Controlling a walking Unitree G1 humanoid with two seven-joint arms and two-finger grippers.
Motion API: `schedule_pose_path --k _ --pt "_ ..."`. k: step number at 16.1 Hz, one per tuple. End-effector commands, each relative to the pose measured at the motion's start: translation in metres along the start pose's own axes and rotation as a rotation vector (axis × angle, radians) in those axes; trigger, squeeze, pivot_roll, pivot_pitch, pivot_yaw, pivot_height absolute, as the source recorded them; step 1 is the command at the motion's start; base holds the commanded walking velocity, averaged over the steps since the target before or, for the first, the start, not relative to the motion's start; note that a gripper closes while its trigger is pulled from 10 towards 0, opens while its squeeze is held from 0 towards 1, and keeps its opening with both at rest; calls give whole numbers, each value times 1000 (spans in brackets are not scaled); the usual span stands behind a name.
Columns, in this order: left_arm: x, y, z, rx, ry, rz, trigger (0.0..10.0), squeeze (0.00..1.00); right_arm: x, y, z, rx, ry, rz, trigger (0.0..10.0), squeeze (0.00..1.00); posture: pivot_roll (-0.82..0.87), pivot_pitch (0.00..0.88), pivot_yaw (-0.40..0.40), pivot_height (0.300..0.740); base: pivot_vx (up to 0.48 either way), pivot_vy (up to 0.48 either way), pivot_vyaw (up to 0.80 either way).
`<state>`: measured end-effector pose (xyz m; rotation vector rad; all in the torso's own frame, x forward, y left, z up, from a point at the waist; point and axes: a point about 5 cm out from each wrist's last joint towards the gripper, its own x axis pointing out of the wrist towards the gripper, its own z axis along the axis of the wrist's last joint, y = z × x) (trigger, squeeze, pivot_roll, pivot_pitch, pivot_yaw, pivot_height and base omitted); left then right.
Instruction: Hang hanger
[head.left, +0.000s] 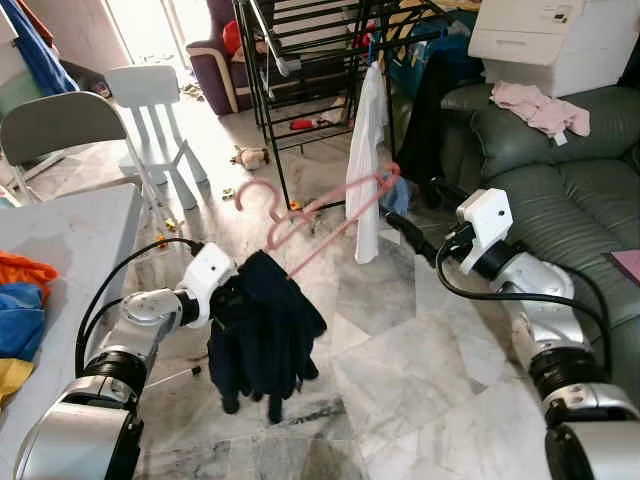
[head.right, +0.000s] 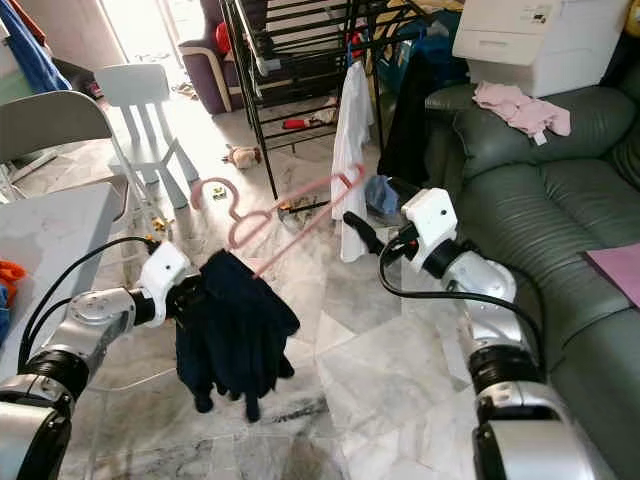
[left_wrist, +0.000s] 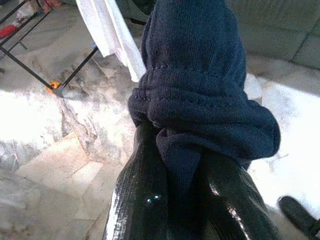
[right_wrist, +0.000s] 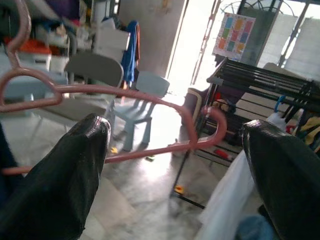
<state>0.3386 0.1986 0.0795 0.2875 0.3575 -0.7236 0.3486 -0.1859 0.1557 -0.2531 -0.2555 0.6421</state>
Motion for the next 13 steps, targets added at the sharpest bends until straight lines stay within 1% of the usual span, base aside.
schedule_pose_path --k 1,2,3,4,6,7,9,10,11,12,13 --pt "0 10 24 -2 -91 19 0 0 -1 10 -9 70 18 20 10000 1000 -108 0 106 740 0 0 0" --pt "1 9 29 -9 -121 5 0 0 -3 15 -14 85 36 28 10000 1000 -108 0 106 740 0 0 0" --pt "3 6 46 -6 -202 -70 0 0 -5 25 -27 124 100 29 10000 1000 -105 0 108 740 0 0 0" --pt "3 3 53 8 -232 -113 0 0 -5 28 -32 138 126 25 10000 1000 -105 0 108 740 0 0 0" --pt "2 -6 71 69 -296 -220 0 0 -5 37 -47 115 255 34 10000 1000 -100 0 108 740 0 0 0" --pt "2 -12 79 97 -317 -269 0 0 -4 39 -49 122 272 34 10000 1000 -96 0 106 740 0 0 0" --pt "0 -19 85 160 -317 -323 0 0 -2 40 -49 134 272 34 10000 1000 -94 0 105 740 0 0 0" --pt "-2 -22 88 184 -316 -354 0 0 -1 41 -49 135 275 34 10000 976 -93 0 106 740 0 0 0" --pt "-5 -27 92 213 -307 -402 0 0 0 40 -49 130 281 29 10000 851 -95 0 108 740 0 0 0" --pt "-8 -29 97 240 -304 -427 0 0 1 40 -48 132 280 25 10000 584 -97 0 109 740 0 0 0" --pt "-9 -29 99 245 -308 -428 0 0 1 40 -48 133 282 24 10000 584 -97 0 109 740 0 0 0"
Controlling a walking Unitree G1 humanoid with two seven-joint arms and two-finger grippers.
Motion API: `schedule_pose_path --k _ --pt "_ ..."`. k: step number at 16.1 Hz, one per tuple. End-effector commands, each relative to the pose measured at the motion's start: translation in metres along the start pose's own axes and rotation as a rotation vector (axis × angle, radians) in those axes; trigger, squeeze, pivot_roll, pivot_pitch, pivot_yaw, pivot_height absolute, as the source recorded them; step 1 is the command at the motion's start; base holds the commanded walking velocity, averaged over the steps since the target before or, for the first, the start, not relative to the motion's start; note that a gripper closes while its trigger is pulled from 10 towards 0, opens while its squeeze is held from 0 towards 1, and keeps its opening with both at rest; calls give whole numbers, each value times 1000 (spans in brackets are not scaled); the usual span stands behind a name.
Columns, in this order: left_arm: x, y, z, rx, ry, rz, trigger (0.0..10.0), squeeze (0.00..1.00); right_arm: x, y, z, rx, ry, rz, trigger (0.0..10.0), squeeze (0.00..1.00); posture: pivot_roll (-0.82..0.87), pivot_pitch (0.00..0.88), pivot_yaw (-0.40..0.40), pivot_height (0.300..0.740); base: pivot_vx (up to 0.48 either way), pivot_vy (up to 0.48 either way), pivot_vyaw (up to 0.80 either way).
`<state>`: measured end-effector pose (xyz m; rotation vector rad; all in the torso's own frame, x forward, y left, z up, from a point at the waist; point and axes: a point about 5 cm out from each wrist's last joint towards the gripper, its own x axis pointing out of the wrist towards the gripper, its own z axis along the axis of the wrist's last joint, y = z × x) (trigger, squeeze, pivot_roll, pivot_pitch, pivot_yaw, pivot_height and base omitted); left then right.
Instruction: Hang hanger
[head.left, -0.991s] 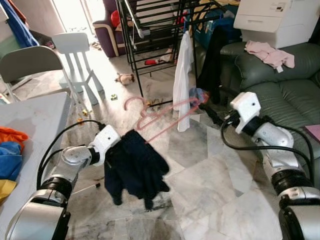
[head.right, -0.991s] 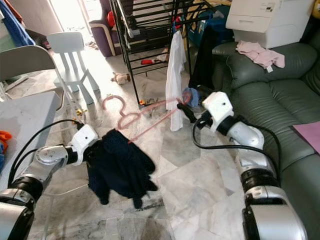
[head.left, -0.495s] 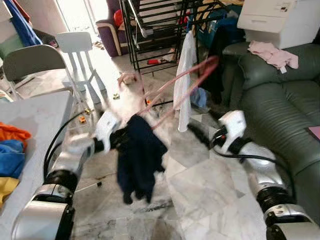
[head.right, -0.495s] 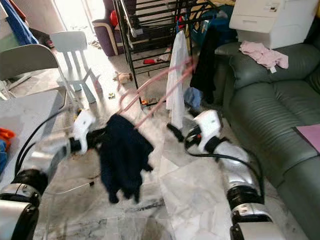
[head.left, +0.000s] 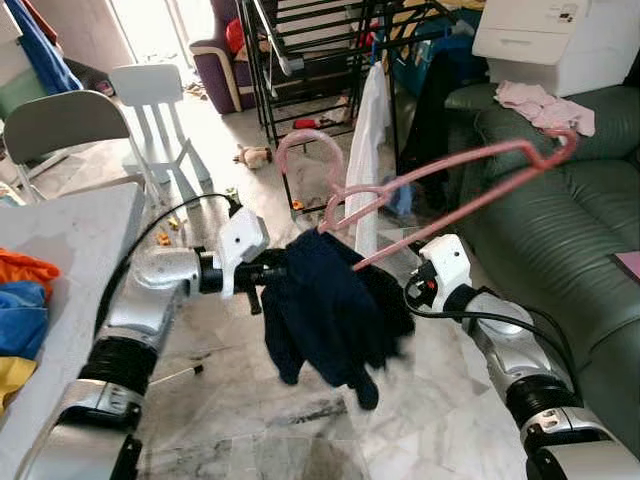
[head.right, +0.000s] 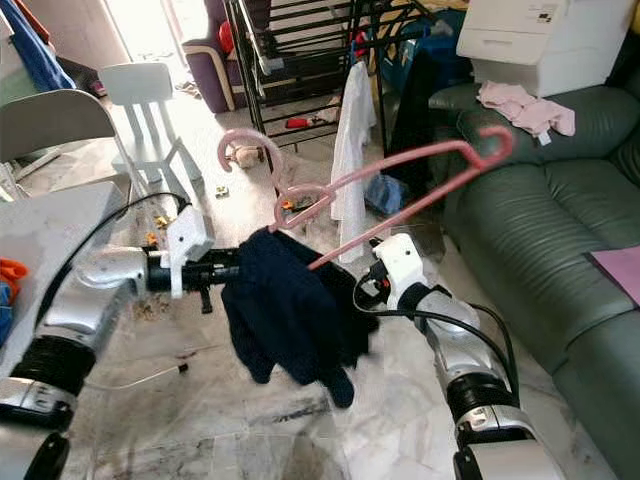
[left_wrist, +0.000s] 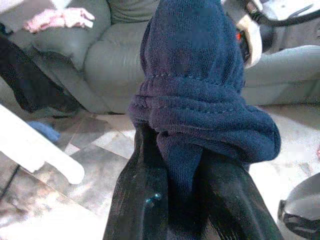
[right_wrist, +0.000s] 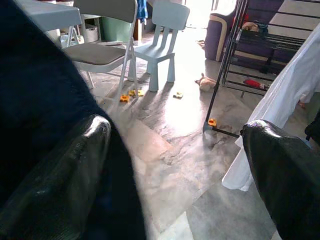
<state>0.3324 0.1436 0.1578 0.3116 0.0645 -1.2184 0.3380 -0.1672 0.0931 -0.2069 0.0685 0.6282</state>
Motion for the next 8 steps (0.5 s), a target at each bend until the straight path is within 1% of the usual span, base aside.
schedule_pose_path --k 1,2,3,4,5,7,8 --pt "-1 5 16 47 -33 13 0 0 5 1 3 -3 13 10 10000 439 -98 0 110 740 0 0 0" --pt "1 6 25 60 -65 16 0 0 3 3 -5 31 58 21 10000 0 -97 0 111 740 0 0 0" --pt "3 6 33 71 -90 19 0 0 2 5 -12 54 91 30 10000 0 -95 0 110 740 0 0 0" --pt "5 8 45 86 -122 29 0 0 2 8 -12 89 74 24 10000 0 -90 0 108 740 0 0 0" --pt "6 9 51 90 -135 31 0 0 3 9 -13 106 80 31 10000 0 -90 0 108 740 0 0 0" --pt "8 10 58 112 -153 48 0 0 1 15 -23 95 146 79 10000 0 -88 0 105 740 0 0 0" --pt "8 11 61 98 -171 59 0 0 -1 12 -22 97 134 50 10000 0 -88 0 105 740 0 0 0"
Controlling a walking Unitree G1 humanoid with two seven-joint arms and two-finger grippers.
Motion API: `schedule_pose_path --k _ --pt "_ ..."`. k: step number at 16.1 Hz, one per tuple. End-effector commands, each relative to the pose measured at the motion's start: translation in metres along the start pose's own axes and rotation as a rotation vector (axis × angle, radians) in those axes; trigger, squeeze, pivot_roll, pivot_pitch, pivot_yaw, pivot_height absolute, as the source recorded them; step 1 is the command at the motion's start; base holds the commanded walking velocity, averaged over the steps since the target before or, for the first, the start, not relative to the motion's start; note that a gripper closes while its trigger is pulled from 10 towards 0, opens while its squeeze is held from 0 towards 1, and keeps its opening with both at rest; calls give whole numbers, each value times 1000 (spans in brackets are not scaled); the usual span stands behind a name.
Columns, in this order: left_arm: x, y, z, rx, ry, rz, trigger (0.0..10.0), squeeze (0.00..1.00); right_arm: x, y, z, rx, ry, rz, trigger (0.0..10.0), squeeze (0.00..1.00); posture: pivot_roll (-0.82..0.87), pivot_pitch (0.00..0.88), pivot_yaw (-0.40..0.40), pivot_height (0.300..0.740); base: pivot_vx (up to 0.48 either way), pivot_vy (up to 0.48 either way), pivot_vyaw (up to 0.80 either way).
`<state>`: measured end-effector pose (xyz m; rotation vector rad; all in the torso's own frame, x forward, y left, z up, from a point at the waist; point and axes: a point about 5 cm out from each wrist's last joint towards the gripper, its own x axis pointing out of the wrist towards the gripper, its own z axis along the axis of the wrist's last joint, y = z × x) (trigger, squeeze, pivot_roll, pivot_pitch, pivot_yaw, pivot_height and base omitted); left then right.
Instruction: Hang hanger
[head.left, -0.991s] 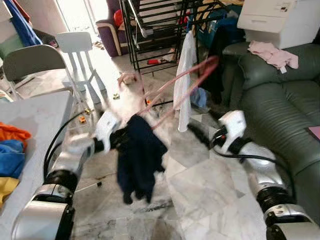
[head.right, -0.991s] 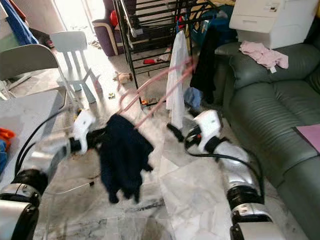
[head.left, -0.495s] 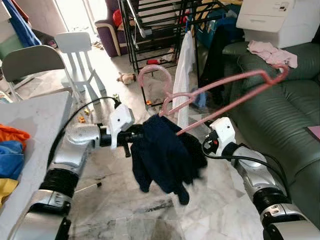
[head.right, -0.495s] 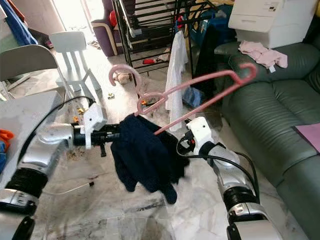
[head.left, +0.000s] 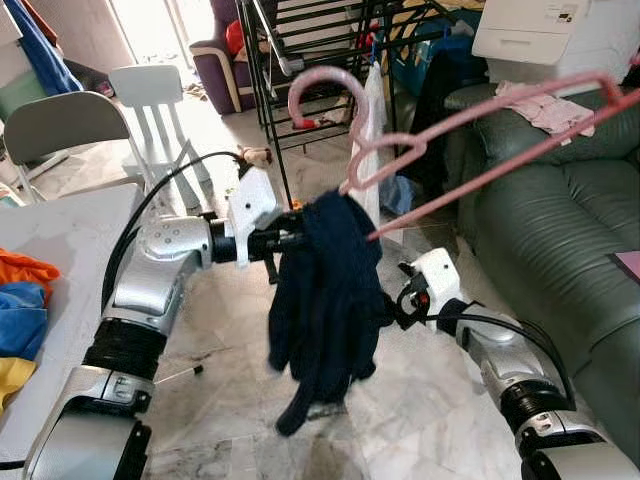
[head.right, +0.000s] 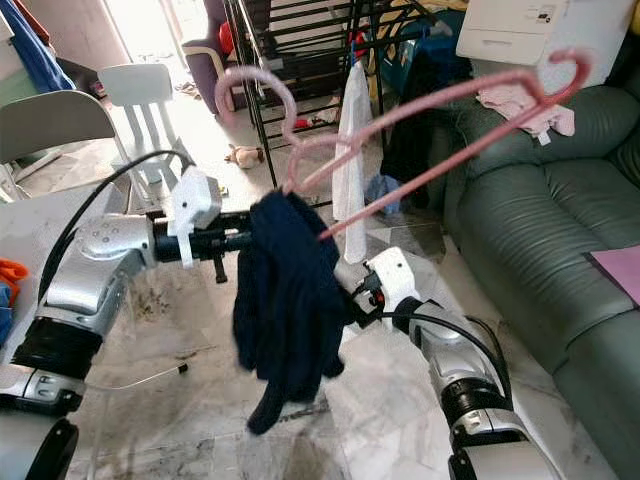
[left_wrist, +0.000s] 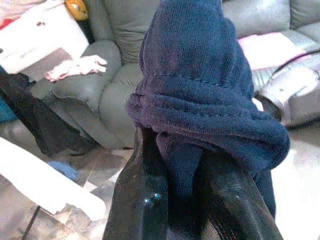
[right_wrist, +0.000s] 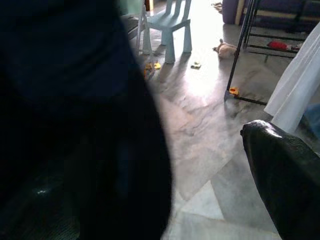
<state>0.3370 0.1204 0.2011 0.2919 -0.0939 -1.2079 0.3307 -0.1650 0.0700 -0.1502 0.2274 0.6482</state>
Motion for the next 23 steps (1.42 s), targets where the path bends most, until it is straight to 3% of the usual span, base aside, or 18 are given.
schedule_pose_path --k 1,3,5,7,8,10,13,15,16,17,19,20,21,23 --pt "-4 7 13 28 -33 31 0 0 0 -4 4 -12 -20 -29 10000 0 -87 0 105 740 0 0 0" --pt "-7 3 -5 34 43 33 0 0 -5 -21 26 -8 -132 -124 10000 0 -93 0 108 740 0 0 0" --pt "-8 1 -14 32 70 42 0 0 -7 -23 30 -7 -143 -101 10000 0 -99 0 110 740 0 0 0" --pt "-3 2 -4 15 10 51 0 0 -6 -17 12 28 -37 -55 10000 0 -103 0 107 740 0 0 0" --pt "1 7 14 -5 -80 70 0 0 -5 -7 -5 66 38 -32 10000 0 -95 0 100 740 0 0 0" --pt "2 12 29 -11 -148 92 0 0 -2 1 -14 131 59 -5 10000 0 -90 0 97 740 0 0 0" --pt "2 16 53 -10 -233 96 0 0 -2 6 -26 136 142 -25 10000 0 -84 0 92 740 0 0 0" --pt "0 17 53 -6 -230 107 0 0 -9 -7 -31 141 185 -121 0 0 -83 0 91 740 0 0 0" --pt "-8 20 43 -13 -196 145 0 0 -24 -31 -32 167 199 -295 0 0 -90 0 92 740 0 0 0" --pt "-10 21 39 -21 -185 156 0 0 -29 -39 -31 169 199 -350 0 0 -90 0 92 740 0 0 0" --pt "-24 23 20 -62 -132 207 0 0 -54 -74 -22 178 162 -569 0 0 -102 0 94 740 0 0 0" --pt "-40 23 -4 -106 -62 257 0 0 -78 -106 -4 178 102 -766 0 0 -109 0 98 740 0 0 0" --pt "-41 23 -4 -108 -59 259 0 0 -79 -107 -3 177 99 -772 0 0 -109 0 98 740 0 0 0" --pt "-55 21 -27 -149 16 303 0 0 -97 -135 32 152 -23 -941 0 0 -113 0 99 740 0 0 0"
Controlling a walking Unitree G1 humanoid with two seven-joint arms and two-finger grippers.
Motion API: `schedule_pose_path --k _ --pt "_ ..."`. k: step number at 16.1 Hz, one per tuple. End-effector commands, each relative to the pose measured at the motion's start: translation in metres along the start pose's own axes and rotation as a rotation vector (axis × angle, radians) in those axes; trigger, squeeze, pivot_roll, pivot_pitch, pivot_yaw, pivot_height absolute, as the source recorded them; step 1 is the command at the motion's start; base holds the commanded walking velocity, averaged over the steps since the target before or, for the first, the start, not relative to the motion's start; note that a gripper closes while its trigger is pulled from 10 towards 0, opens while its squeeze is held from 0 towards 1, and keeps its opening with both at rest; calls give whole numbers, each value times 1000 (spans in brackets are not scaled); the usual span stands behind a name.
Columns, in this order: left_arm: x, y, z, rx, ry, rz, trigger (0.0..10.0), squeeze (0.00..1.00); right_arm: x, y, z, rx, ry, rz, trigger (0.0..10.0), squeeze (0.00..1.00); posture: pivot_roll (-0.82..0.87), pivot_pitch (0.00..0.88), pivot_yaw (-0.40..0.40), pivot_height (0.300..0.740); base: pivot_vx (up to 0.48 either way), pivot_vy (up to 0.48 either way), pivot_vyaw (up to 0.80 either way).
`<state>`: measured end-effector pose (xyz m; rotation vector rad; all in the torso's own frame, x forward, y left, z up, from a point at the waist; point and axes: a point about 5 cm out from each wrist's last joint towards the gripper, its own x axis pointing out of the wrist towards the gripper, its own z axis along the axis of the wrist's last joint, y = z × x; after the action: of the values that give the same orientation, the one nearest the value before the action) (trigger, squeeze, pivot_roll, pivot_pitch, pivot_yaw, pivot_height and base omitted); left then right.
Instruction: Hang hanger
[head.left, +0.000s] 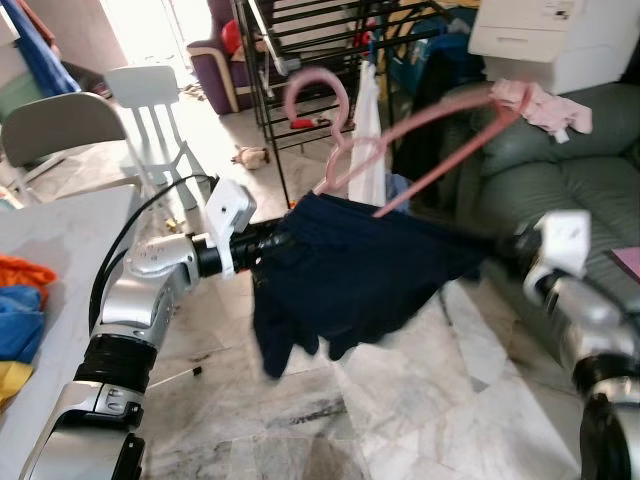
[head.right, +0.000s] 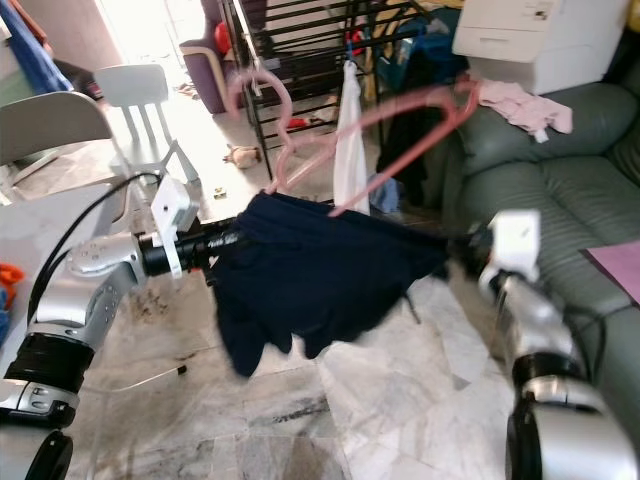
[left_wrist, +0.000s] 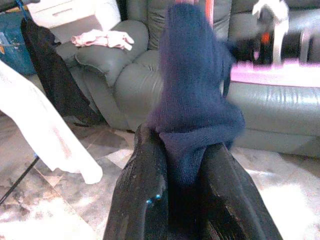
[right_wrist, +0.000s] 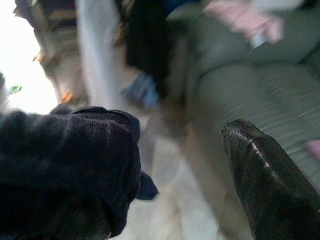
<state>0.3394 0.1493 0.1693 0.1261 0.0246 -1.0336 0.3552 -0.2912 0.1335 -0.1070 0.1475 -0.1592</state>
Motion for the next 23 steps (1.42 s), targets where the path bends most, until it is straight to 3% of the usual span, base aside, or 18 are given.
schedule_pose_path --k 1,4,7,9,12,18,19,23 --pt "-33 21 1 42 11 136 0 0 -3 -36 15 27 -31 -177 0 0 -115 0 98 740 0 0 0" --pt "-42 18 -27 19 96 149 0 0 4 -43 61 22 -170 -245 0 0 -120 0 92 740 0 0 0" --pt "-46 11 -39 -9 120 115 0 0 7 -42 74 32 -187 -251 0 0 -125 0 89 740 0 0 0" --pt "-50 1 -52 22 200 42 0 0 9 -39 80 34 -196 -245 0 0 -124 0 85 740 0 0 0" --pt "-51 -4 -64 54 260 16 0 0 11 -36 84 33 -201 -238 0 0 -125 0 82 740 0 0 0" --pt "-46 -1 -82 178 351 140 0 0 14 -24 83 42 -202 -192 0 0 -135 0 84 740 0 0 0" --pt "-41 1 -89 207 406 200 0 0 15 -19 83 43 -202 -171 0 0 -139 0 82 740 0 0 0" --pt "-25 -4 -97 235 426 232 0 0 19 -2 83 34 -208 -109 0 0 -142 0 81 740 0 0 0"
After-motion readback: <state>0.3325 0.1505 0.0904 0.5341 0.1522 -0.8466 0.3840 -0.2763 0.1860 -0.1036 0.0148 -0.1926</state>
